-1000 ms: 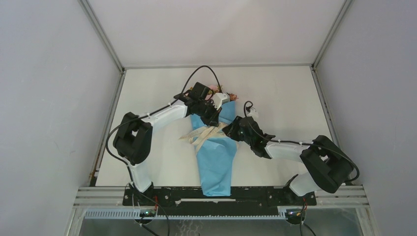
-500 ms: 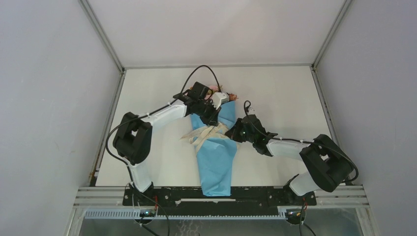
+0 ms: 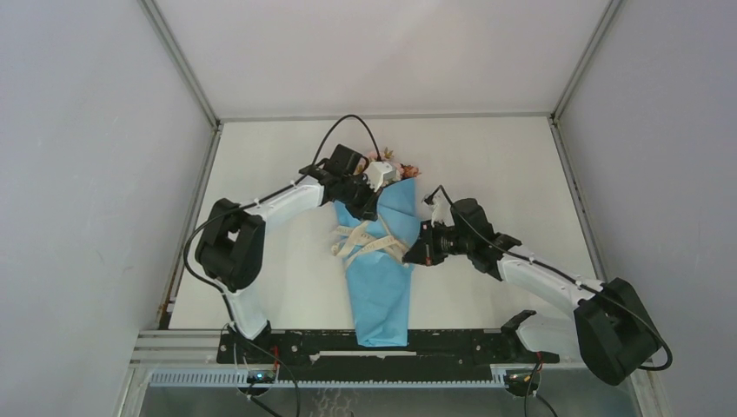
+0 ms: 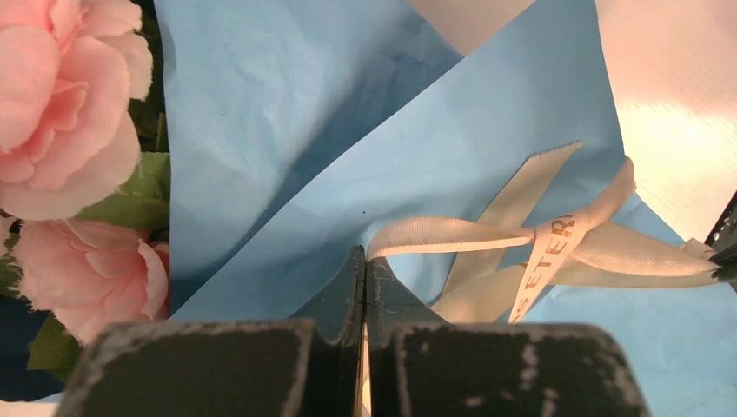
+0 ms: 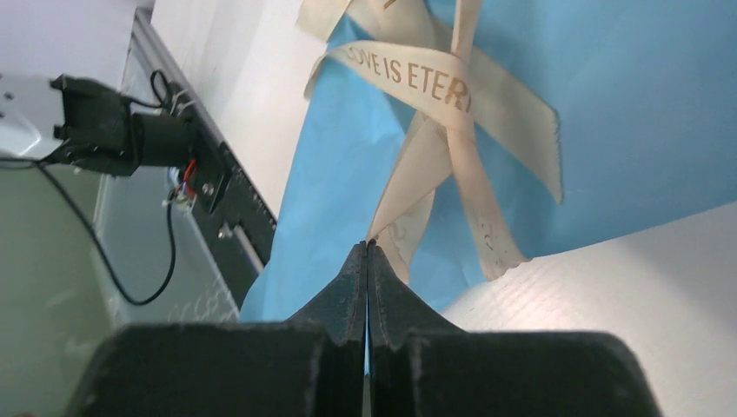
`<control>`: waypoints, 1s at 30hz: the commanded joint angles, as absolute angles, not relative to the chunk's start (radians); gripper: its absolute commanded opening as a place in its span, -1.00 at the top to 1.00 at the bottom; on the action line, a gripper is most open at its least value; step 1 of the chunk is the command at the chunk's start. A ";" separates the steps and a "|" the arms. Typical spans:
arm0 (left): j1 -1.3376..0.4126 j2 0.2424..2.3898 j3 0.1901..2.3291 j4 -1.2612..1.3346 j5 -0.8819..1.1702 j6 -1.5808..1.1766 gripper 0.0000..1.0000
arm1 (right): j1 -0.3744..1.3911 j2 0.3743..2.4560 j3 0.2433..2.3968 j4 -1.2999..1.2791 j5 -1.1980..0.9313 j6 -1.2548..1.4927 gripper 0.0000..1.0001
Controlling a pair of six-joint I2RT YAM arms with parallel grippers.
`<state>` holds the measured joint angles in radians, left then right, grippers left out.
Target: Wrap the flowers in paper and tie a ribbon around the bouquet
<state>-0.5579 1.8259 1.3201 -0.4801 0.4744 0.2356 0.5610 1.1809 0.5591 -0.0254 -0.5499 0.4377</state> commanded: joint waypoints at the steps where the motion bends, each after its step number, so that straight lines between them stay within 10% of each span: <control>1: -0.558 1.747 1.293 -0.478 0.503 0.270 0.95 | 0.502 1.167 0.580 -0.058 -0.728 0.382 1.00; 5: -0.558 1.730 1.314 -0.580 0.525 0.325 0.10 | 0.462 1.183 0.580 -0.080 -0.684 0.379 1.00; 9: -0.531 1.667 1.332 -0.677 0.532 0.348 -0.25 | 0.461 1.212 0.580 -0.066 -0.678 0.385 1.00; 20: -0.288 1.550 1.102 -0.631 0.495 0.101 0.11 | 0.462 1.241 0.583 -0.063 -0.670 0.375 1.00; 30: -0.311 1.653 1.033 -0.612 0.535 0.178 -0.20 | 0.463 1.236 0.597 -0.098 -0.660 0.368 1.00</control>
